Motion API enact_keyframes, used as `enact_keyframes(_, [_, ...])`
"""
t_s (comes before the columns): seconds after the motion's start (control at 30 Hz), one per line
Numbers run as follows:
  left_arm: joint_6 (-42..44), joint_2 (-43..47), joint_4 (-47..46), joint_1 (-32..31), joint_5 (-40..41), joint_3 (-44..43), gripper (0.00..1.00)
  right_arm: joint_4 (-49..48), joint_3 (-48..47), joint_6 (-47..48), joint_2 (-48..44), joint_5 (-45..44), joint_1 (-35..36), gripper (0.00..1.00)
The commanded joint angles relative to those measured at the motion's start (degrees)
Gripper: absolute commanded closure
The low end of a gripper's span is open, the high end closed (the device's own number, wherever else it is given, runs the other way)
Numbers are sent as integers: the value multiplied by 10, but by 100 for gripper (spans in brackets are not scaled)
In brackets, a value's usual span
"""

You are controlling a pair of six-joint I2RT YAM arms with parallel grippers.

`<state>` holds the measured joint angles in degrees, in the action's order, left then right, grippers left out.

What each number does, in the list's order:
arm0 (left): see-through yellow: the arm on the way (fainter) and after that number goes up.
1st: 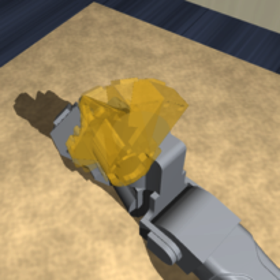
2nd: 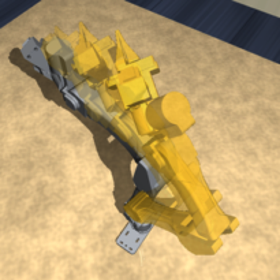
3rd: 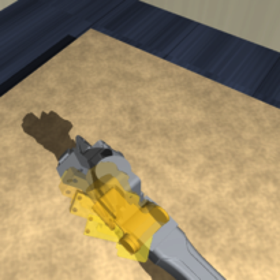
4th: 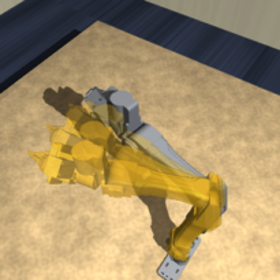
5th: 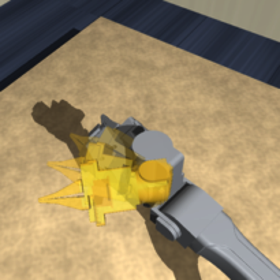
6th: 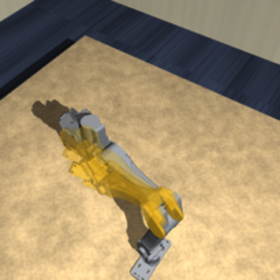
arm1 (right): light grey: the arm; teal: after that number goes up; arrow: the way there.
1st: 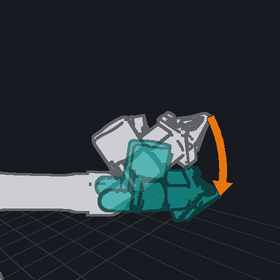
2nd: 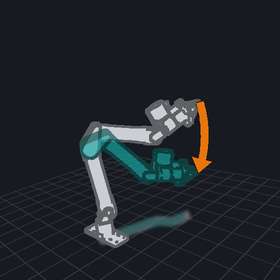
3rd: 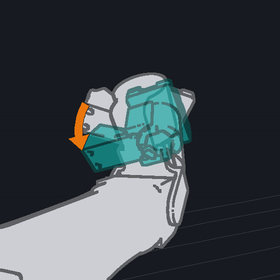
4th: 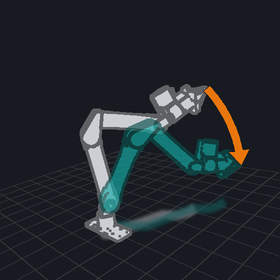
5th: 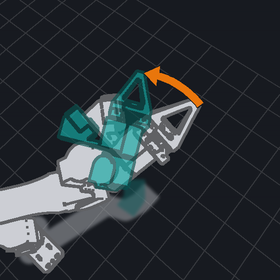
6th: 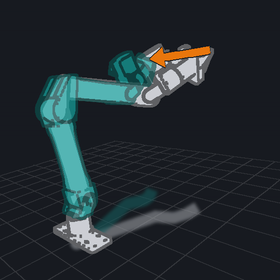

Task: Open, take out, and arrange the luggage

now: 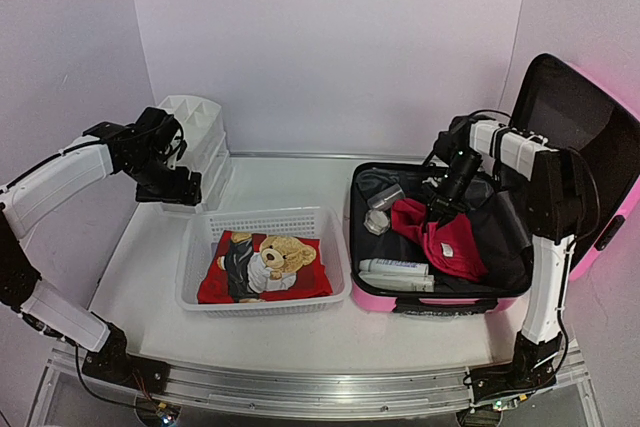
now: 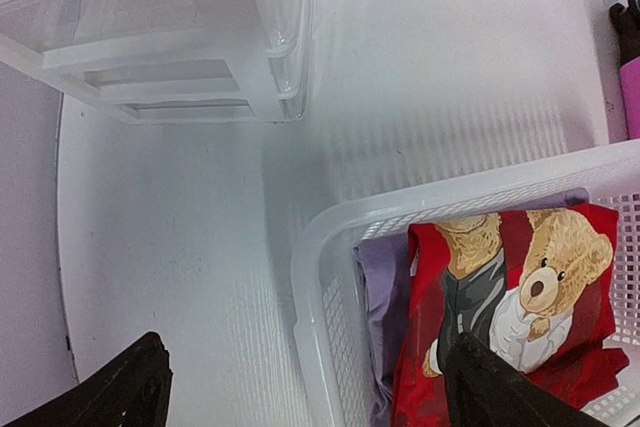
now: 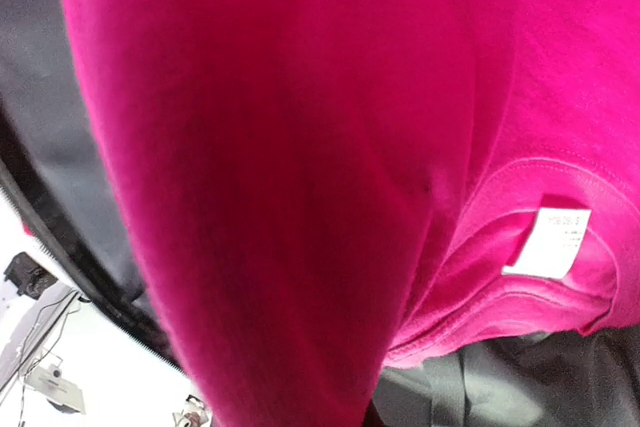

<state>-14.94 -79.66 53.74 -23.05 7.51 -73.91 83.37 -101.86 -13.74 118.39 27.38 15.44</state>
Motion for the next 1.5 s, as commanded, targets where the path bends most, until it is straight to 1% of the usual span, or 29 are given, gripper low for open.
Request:
enact_keyframes(0.0, [-32, 2, 10, 3, -14, -24, 5, -4, -13, -1, 22, -36, 7, 100])
enact_keyframes(0.1, [-28, 1, 14, 2, -13, -22, 5, -3, -25, -12, 44, -60, 20, 100])
enact_keyframes(0.2, [-20, 1, 17, 3, -8, -23, 5, -3, -45, -22, 70, -83, 43, 93])
enact_keyframes(0.27, [-12, -1, 18, 3, -7, -24, 5, -3, -52, -37, 79, -97, 55, 86])
enact_keyframes(0.33, [-5, -5, 20, 3, -8, -27, 5, -3, -53, -49, 81, -120, 65, 74])
enact_keyframes(0.47, [1, -12, 24, 3, -17, -27, 5, 12, -48, -52, 75, -154, 81, 55])
enact_keyframes(0.57, [4, -17, 26, 3, -25, -28, 5, 30, -51, -52, 70, -188, 94, 47])
enact_keyframes(0.7, [21, -25, 28, 3, -27, -35, 5, 46, -59, -72, 69, -239, 112, 33])
enact_keyframes(0.83, [32, -33, 29, 3, -30, -38, 5, 51, -83, -97, 90, -263, 131, 26])
enact_keyframes(1.0, [36, -28, 28, 2, -25, -35, 5, 74, -123, -131, 126, -305, 156, 23])
enact_keyframes(1.27, [34, -12, 29, 3, -24, -21, 4, 90, -121, -162, 152, -334, 165, 23])
enact_keyframes(1.3, [33, -10, 29, 3, -24, -20, 4, 95, -121, -165, 154, -341, 166, 24])
enact_keyframes(1.37, [30, -6, 29, 3, -24, -16, 4, 100, -119, -170, 152, -357, 169, 29])
enact_keyframes(1.47, [30, -3, 29, 3, -26, -13, 4, 98, -109, -173, 141, -362, 170, 43])
